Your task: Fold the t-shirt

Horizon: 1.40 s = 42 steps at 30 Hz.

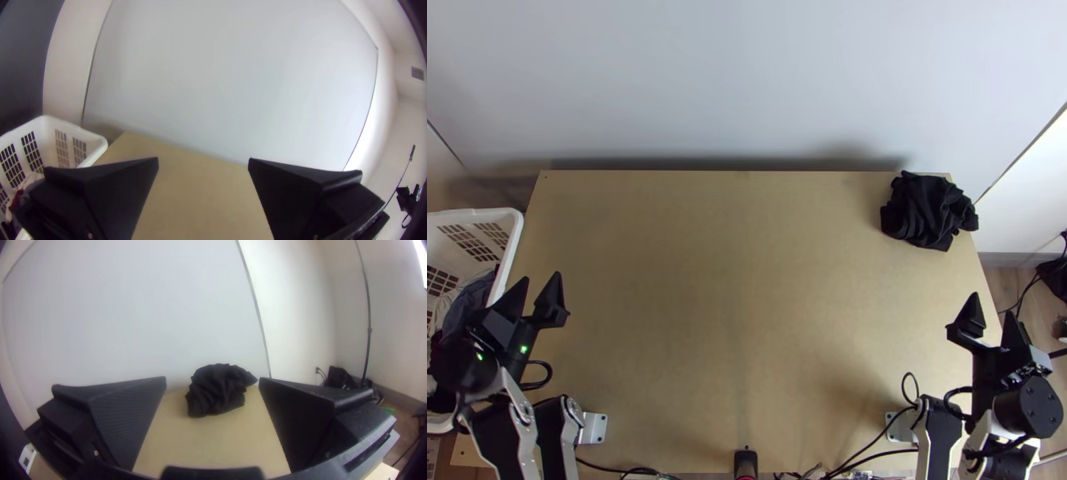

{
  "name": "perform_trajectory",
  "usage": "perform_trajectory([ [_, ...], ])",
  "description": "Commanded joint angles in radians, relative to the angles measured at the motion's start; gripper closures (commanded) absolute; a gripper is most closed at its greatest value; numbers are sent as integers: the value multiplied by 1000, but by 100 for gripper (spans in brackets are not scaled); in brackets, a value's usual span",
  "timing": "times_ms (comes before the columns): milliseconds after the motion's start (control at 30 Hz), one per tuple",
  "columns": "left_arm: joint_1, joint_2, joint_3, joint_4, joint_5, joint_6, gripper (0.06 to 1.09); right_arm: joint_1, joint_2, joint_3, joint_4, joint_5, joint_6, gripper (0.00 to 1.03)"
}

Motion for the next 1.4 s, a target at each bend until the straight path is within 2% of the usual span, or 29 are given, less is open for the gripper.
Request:
perform_trajectory([
  [0,-14,-173,-177,219,0,-50,11,-24,-25,-118,137,1,-140,6],
  [167,-58,-219,-270,285,-3,-44,11,8,-25,-256,261,3,-298,5],
  [300,-74,-240,-348,316,-7,-27,11,71,-25,-329,272,3,-315,5],
  [400,-52,-240,-350,281,-27,60,11,117,-25,-366,333,4,-354,5],
  [500,-48,-240,-351,236,-30,100,11,161,-25,-412,351,4,-369,5],
  [633,-49,-242,-351,144,-30,114,11,187,-23,-429,327,3,-346,5],
  [700,-45,-240,-353,127,-55,143,11,207,-22,-432,325,4,-360,5],
  [867,-48,-239,-353,40,-73,364,11,195,-14,-437,311,4,-377,5],
  [967,-48,-240,-353,26,-73,413,11,187,-15,-437,311,4,-377,5],
  [1200,-57,-240,-351,-57,-72,657,11,184,-15,-437,311,4,-375,5],
  [1367,-58,-240,-351,-61,-72,669,11,187,-15,-437,311,4,-375,5],
])
